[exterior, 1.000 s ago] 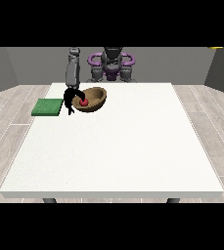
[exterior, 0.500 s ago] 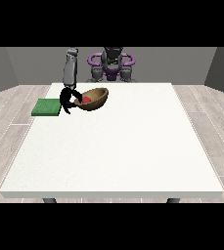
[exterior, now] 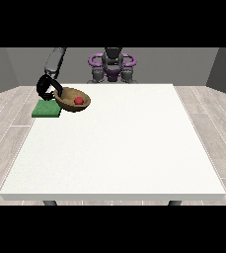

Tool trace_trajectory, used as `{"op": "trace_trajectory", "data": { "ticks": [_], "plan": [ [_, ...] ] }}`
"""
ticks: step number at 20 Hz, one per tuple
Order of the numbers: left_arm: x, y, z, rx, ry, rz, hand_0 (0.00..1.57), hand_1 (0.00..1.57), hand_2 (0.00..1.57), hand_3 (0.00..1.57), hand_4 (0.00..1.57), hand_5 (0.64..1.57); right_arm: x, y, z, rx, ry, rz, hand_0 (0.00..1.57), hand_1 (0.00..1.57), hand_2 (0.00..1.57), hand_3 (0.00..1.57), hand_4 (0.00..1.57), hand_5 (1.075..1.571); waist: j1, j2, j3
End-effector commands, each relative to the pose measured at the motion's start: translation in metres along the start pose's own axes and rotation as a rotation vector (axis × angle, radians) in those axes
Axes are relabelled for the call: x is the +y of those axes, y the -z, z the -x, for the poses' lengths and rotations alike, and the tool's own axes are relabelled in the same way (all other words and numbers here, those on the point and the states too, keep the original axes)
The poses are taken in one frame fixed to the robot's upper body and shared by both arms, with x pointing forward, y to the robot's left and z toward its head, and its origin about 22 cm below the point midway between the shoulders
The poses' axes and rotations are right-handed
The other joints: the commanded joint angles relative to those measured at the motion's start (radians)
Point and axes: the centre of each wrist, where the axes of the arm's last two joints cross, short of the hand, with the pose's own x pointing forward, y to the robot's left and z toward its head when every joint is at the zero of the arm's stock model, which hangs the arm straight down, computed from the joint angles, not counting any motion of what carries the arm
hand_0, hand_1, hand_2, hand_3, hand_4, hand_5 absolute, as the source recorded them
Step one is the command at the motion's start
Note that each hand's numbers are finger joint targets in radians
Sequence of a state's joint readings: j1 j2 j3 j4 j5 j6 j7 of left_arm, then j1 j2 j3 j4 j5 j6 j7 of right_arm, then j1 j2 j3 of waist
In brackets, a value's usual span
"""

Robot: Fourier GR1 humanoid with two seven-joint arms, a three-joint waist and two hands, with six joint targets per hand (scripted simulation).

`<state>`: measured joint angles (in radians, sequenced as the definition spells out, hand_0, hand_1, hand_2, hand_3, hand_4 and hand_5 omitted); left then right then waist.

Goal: Pick the cup and pour the ball into the bowl, then pick the bowl and place it on the pad

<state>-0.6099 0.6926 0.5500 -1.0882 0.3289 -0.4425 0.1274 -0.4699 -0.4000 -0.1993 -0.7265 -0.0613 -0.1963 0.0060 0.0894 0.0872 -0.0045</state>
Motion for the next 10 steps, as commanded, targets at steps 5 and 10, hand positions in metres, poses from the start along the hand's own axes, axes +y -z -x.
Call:
{"op": "trace_trajectory", "data": {
  "ticks": [5, 10],
  "plan": [
    [0.011, -0.018, 0.033, 0.051, 0.025, -0.063, 0.00, 0.00, 0.00, 0.00, 1.20, 1.545, -0.052, 0.014, -0.067, 0.014, -0.086, -0.021, 1.57, 1.57, 1.57, 0.55, 1.10, 1.567, -0.086, -0.040, 0.0042],
    [0.050, -0.037, 0.021, -0.029, 0.031, -0.085, 0.00, 0.00, 0.00, 0.00, 1.20, 1.542, -0.113, 0.014, -0.081, -0.060, -0.010, 0.007, 1.57, 1.57, 1.57, 0.53, 1.10, 1.564, -0.089, 0.049, 0.0043]
  ]
}}
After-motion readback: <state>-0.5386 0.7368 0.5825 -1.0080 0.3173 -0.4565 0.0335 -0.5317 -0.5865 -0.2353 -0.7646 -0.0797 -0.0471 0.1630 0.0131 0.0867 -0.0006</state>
